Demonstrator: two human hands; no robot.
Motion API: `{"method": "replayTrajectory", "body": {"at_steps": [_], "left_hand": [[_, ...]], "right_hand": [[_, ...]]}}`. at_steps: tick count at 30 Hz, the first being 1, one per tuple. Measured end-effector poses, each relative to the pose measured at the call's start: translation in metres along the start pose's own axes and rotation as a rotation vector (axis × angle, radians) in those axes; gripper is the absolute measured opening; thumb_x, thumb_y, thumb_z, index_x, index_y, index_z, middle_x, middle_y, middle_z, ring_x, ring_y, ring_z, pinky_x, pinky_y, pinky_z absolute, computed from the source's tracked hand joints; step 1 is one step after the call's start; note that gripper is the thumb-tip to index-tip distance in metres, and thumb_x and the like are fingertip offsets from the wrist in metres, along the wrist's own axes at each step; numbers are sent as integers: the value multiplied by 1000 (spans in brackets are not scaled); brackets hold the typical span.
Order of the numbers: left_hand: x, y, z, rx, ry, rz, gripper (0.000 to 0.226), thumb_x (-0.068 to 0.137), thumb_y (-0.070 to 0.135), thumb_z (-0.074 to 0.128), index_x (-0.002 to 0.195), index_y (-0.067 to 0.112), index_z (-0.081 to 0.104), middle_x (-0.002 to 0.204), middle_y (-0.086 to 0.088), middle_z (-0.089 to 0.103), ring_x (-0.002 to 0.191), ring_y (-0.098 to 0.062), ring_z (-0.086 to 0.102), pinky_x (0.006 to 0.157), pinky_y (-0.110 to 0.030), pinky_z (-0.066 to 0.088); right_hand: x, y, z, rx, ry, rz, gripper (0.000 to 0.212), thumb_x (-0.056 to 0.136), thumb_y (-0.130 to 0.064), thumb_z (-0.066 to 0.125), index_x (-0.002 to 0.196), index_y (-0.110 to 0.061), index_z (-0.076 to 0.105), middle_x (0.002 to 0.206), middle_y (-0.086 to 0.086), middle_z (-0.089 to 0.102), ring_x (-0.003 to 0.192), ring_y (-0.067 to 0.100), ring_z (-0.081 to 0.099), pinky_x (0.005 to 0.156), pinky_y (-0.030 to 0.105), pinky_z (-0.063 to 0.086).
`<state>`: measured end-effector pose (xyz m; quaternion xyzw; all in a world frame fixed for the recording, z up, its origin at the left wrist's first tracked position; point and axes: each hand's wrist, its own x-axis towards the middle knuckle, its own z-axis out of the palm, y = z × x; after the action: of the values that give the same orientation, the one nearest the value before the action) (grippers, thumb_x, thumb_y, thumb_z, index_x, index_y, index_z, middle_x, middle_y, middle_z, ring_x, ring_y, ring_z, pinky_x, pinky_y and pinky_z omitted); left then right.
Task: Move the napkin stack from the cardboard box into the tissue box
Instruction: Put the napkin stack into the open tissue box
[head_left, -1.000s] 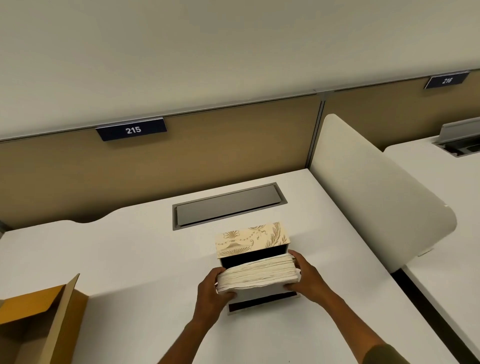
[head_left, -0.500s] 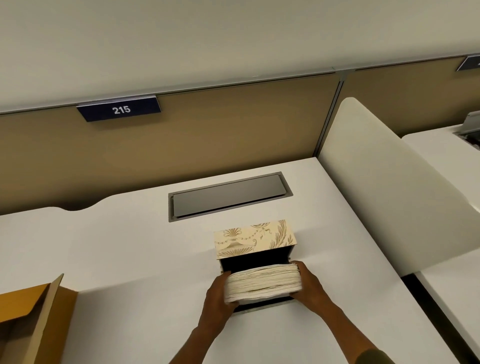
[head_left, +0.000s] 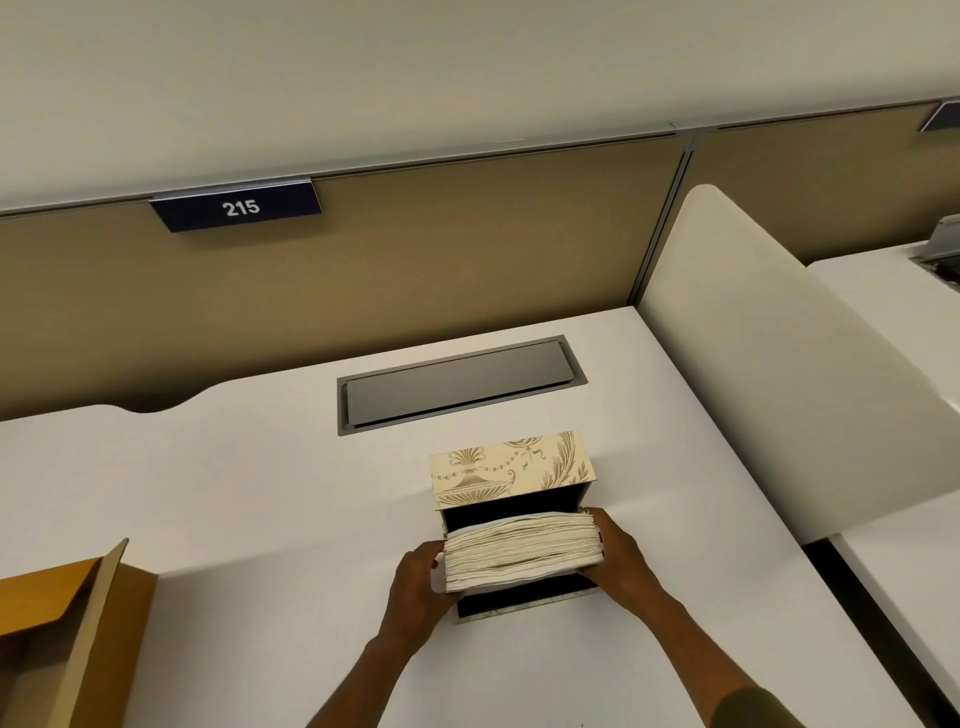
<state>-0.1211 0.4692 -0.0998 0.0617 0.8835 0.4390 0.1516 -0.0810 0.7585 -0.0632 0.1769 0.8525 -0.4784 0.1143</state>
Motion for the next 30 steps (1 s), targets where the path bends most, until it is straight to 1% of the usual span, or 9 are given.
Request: {"method": "replayTrajectory", "body": {"at_steps": [4, 7, 10, 13, 14, 16, 19, 24, 30], "left_hand": [[-3, -4, 0, 7, -37, -17, 58, 69, 26, 83, 118, 35, 54, 114, 22, 60, 103, -13, 58, 85, -21, 49], [-4, -4, -1, -19, -53, -15, 57, 68, 21, 83, 109, 47, 53, 102, 44, 61, 104, 1, 59, 86, -16, 48], [-2, 0, -6, -49, -66, -35, 54, 71, 15, 82, 102, 52, 56, 99, 46, 62, 100, 9, 58, 86, -13, 47], [-2, 8, -11, -75, -100, -29, 54, 77, 15, 79, 107, 54, 59, 104, 53, 55, 99, 15, 55, 82, -8, 46], [-2, 11, -12, -97, -112, -36, 50, 79, 16, 77, 109, 51, 58, 106, 49, 57, 100, 12, 55, 83, -12, 47], [0, 13, -13, -178, -139, -83, 42, 82, 23, 74, 117, 39, 57, 111, 26, 67, 99, -5, 60, 86, -24, 51], [2, 21, -13, -289, -162, -166, 36, 85, 29, 71, 120, 24, 60, 116, 6, 67, 98, -20, 65, 86, -34, 54], [2, 35, -12, -409, -156, -296, 14, 92, 32, 61, 105, 26, 61, 109, 6, 67, 102, -15, 62, 72, -24, 49], [10, 36, -8, -403, -163, -398, 18, 92, 41, 58, 90, 23, 59, 103, -2, 65, 91, -21, 59, 80, -35, 49]], "right_hand": [[0, 1, 5, -15, -35, 6, 55, 79, -9, 73, 123, -28, 46, 104, -11, 60, 98, 7, 59, 70, 3, 45], [3, 3, 8, -11, -38, 44, 53, 82, -8, 70, 128, -20, 46, 106, -7, 60, 96, 7, 57, 69, 4, 44], [5, 4, 5, -23, -59, 58, 62, 79, -4, 72, 133, -18, 43, 112, -3, 60, 101, 10, 57, 68, 3, 45], [8, 9, -2, -9, -96, 82, 69, 79, -3, 72, 137, -20, 39, 120, -1, 57, 112, 15, 54, 73, 8, 47], [9, 10, -5, 16, -102, 97, 70, 79, -3, 71, 138, -21, 38, 123, -1, 56, 113, 16, 53, 76, 11, 48], [12, 11, -10, 83, -110, 140, 72, 80, -3, 71, 139, -23, 36, 130, 1, 53, 116, 19, 51, 86, 21, 50], [14, 6, -15, 191, -117, 211, 71, 82, -2, 68, 140, -25, 34, 128, 1, 51, 116, 20, 50, 81, 23, 49], [24, 1, -14, 299, -94, 314, 60, 85, -10, 66, 138, -18, 38, 128, 5, 54, 112, 21, 53, 70, 20, 48], [31, -3, -6, 300, -72, 392, 46, 91, -17, 59, 134, -10, 47, 119, 6, 55, 106, 21, 51, 69, 23, 44]]}}
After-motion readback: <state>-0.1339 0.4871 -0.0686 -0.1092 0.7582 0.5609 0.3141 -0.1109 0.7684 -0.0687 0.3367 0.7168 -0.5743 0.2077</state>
